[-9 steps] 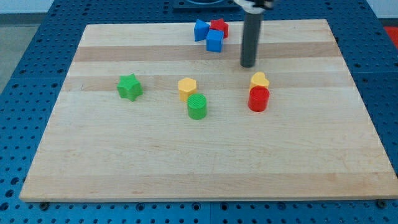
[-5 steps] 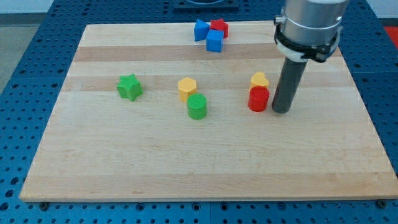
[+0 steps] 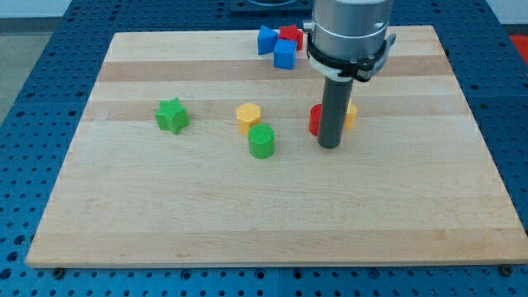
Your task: Point your arm to the top center of the board
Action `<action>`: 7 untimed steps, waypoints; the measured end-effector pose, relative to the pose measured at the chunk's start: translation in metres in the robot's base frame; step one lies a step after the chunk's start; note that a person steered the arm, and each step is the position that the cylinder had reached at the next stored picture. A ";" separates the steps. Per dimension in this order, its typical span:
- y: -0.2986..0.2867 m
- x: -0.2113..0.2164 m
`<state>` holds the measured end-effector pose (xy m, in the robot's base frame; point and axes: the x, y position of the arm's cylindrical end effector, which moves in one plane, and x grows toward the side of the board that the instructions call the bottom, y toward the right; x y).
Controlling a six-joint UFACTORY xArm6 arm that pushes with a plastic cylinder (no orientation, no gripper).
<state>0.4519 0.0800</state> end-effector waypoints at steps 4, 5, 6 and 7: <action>-0.029 -0.067; -0.056 -0.072; -0.078 -0.080; -0.080 -0.094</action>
